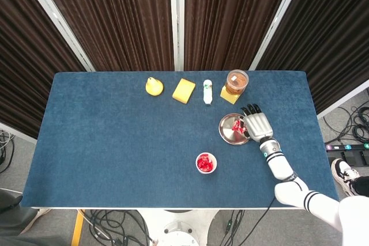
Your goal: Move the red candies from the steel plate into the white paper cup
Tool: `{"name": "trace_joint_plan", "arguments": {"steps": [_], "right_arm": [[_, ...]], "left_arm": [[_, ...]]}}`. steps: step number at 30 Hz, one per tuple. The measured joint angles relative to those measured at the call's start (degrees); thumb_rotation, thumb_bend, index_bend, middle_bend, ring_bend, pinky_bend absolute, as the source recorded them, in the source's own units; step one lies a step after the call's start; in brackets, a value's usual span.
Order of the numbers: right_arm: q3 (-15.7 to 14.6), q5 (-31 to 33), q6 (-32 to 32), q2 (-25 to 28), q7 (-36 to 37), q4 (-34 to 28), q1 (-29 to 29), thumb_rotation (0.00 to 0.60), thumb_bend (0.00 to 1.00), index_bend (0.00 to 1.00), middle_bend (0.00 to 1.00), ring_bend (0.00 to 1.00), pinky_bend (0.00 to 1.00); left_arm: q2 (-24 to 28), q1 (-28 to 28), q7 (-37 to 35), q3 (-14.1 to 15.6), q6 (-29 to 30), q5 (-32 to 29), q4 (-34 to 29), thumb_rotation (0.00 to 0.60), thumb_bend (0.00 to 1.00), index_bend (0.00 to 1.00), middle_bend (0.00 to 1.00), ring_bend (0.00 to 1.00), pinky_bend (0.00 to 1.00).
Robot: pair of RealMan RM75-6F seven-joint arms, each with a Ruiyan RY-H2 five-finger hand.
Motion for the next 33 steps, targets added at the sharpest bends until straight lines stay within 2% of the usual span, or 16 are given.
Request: {"name": "trace_joint_plan", "arguments": {"steps": [3, 8, 11, 15, 17, 22, 30, 33], "right_arm": [[0.0, -2.7, 2.6, 2.5, 1.5, -4.6, -0.5, 0.6, 0.4, 0.62, 0.12, 0.0, 0.0], [-1.1, -10.1, 7.3, 8.1, 5.0, -16.2, -1.7, 0.6, 0.4, 0.63, 0.12, 0.0, 0.0], [-2.8, -16.3, 9.7, 11.1, 7.2, -23.2, -2.3, 0.6, 0.4, 0.62, 0.12, 0.0, 0.0], [-5.7, -23.1, 11.4, 13.1, 9.1, -28.8, -2.4, 0.6, 0.4, 0.62, 0.1, 0.0, 0.0], [-7.0, -24.6, 11.3, 13.0, 9.2, -29.9, -2.1, 0.6, 0.4, 0.6, 0.09, 0.0, 0.0], [-7.7, -24.9, 10.1, 11.5, 8.0, -30.0, -1.5, 0.6, 0.4, 0.56, 0.08, 0.0, 0.0], [-8.0, -24.3, 8.8, 10.4, 6.0, -30.0, -1.0, 0.6, 0.4, 0.33, 0.05, 0.0, 0.0], [-7.9, -24.1, 8.7, 10.5, 5.5, -30.1, -0.9, 0.6, 0.4, 0.3, 0.05, 0.0, 0.0]], "left_arm": [[0.1, -0.1, 0.3, -0.1, -0.1, 0.1, -0.3, 0.6, 0.16, 0.07, 0.04, 0.08, 0.15], [0.3, -0.3, 0.9, -0.1, 0.0, 0.3, -1.0, 0.6, 0.16, 0.07, 0.04, 0.08, 0.15], [0.4, -0.5, 1.3, -0.1, 0.0, 0.6, -1.4, 0.6, 0.16, 0.07, 0.04, 0.08, 0.15], [0.6, -0.4, 1.5, -0.1, 0.4, 0.8, -1.7, 0.6, 0.16, 0.07, 0.04, 0.08, 0.15], [0.6, -0.1, 1.3, 0.0, 0.7, 0.8, -1.8, 0.6, 0.16, 0.07, 0.04, 0.08, 0.15], [0.5, 0.3, 1.0, 0.1, 1.0, 0.6, -1.5, 0.6, 0.16, 0.07, 0.04, 0.08, 0.15], [0.3, 0.5, 0.5, 0.1, 1.2, 0.5, -1.0, 0.6, 0.16, 0.07, 0.04, 0.08, 0.15], [0.2, 0.5, 0.4, 0.1, 1.2, 0.5, -0.9, 0.6, 0.16, 0.07, 0.04, 0.08, 0.15]]}}
